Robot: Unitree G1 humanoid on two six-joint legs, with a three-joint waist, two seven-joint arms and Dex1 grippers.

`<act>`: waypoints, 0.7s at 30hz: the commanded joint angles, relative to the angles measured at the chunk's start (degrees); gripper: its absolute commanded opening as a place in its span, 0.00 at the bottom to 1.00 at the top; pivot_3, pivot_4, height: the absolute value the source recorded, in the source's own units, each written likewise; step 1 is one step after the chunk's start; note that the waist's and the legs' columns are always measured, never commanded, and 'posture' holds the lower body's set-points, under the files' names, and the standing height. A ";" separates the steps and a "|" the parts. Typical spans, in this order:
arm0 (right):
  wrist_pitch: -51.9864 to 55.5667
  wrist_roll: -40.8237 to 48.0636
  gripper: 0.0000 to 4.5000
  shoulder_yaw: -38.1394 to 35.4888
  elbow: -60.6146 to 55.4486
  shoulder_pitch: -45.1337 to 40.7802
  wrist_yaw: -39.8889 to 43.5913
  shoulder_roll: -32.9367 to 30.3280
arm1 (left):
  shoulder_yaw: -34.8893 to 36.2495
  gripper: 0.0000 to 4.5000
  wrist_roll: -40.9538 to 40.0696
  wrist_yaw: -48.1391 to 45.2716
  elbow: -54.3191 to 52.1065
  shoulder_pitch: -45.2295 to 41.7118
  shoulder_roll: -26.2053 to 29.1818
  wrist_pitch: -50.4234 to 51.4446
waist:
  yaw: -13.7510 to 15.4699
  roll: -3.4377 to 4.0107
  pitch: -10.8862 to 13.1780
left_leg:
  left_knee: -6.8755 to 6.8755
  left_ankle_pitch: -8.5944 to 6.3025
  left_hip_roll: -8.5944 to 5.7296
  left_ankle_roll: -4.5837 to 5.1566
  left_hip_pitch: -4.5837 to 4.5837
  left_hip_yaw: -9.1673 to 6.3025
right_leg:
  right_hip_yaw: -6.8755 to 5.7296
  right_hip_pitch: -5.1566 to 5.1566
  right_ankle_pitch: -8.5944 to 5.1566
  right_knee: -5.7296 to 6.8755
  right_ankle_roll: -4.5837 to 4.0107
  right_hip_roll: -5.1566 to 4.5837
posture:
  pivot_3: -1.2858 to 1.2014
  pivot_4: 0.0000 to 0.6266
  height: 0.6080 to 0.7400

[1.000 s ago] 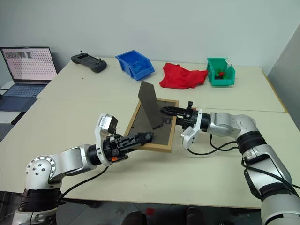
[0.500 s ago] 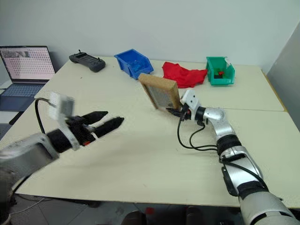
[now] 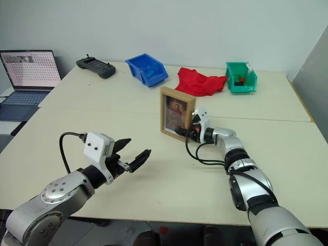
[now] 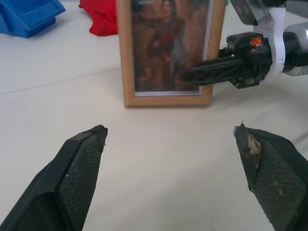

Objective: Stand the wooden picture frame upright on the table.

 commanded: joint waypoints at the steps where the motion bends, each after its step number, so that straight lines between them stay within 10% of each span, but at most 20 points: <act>1: -2.42 -2.99 0.63 0.43 -1.77 1.98 -0.61 -1.46 | 1.41 1.00 2.22 -3.14 1.61 -1.27 -0.68 -1.55 | 0.03 0.00 0.00 | 0.00 0.00 0.00 0.00 -0.02 0.00 | 0.00 0.00 0.00 -0.02 0.00 0.00 | 0.52 0.24 1.00; 9: -7.14 -9.32 0.99 3.54 -13.68 11.54 -1.68 -8.25 | 1.44 1.00 4.44 -9.08 8.19 -7.90 -1.20 -0.96 | 0.60 -0.02 -0.01 | 0.03 -0.01 -0.01 0.00 0.00 -0.03 | -0.07 0.10 0.00 -0.06 0.01 -0.02 | 0.52 0.24 1.00; 21: 39.82 8.47 0.99 -3.44 -76.94 23.29 -3.06 -22.63 | 7.94 1.00 4.91 -32.50 30.34 -19.60 13.10 -0.59 | -0.34 0.03 0.02 | -0.07 -0.01 0.11 0.00 0.03 -0.06 | -0.06 -0.06 -0.03 0.01 -0.03 0.17 | 0.52 0.24 1.00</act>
